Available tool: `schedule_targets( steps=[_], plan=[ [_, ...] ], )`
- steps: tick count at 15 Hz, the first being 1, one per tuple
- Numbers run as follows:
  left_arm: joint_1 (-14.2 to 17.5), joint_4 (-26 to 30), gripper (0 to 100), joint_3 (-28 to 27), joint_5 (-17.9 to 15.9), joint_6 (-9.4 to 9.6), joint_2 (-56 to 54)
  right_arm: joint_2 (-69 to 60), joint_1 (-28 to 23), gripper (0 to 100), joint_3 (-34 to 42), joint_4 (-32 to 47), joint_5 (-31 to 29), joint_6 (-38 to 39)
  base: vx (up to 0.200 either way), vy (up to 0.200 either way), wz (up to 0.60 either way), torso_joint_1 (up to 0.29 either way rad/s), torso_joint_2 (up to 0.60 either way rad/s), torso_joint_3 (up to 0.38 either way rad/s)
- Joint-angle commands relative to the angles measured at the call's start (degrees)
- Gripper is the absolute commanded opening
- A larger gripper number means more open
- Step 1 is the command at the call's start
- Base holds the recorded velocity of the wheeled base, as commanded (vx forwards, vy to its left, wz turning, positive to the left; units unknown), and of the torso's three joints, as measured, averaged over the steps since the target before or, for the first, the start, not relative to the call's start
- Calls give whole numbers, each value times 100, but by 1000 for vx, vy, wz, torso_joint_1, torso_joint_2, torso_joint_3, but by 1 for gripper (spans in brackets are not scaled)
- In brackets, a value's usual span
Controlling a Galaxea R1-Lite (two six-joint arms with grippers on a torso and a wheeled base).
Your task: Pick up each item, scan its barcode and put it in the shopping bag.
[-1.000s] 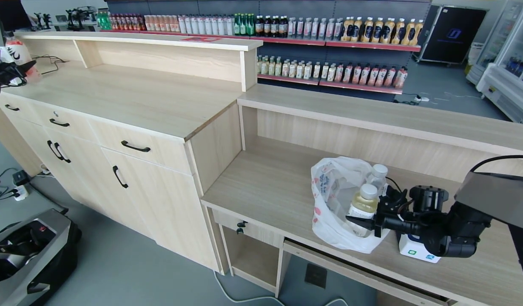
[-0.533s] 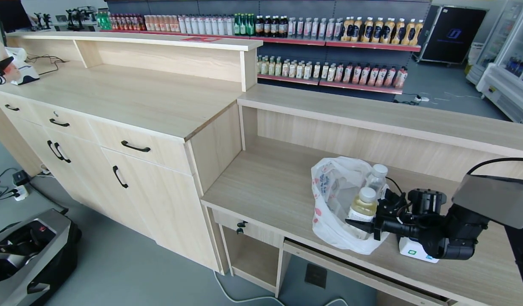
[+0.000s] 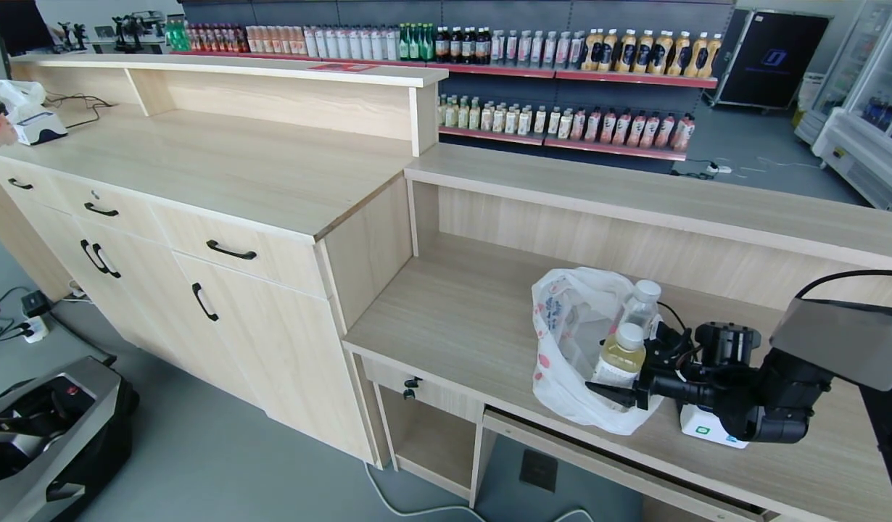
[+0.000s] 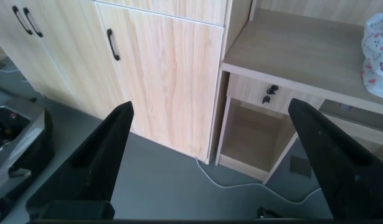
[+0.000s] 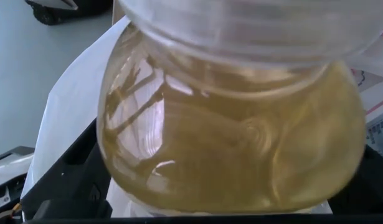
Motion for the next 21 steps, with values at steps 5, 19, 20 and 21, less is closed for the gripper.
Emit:
schedule_targets(
  steps=[5,19,20,21],
  plan=[
    [4,-1,100,0,1,-1,-2,-1272,53,100,72,31,-2,795,0,0,0,0,0,0],
    [4,-1,100,0,1,-1,-2,-4620,-202,100,969,769,-3773,1436,0,0,-214,0,0,1],
    [4,-1,100,0,1,-1,-2,-4858,-299,100,942,1174,-4019,1621,0,0,-600,17,2,-2],
    [4,-1,100,0,1,-1,-2,-5077,-369,100,942,1525,-4159,1700,0,0,-600,7,2,2]
  ],
)
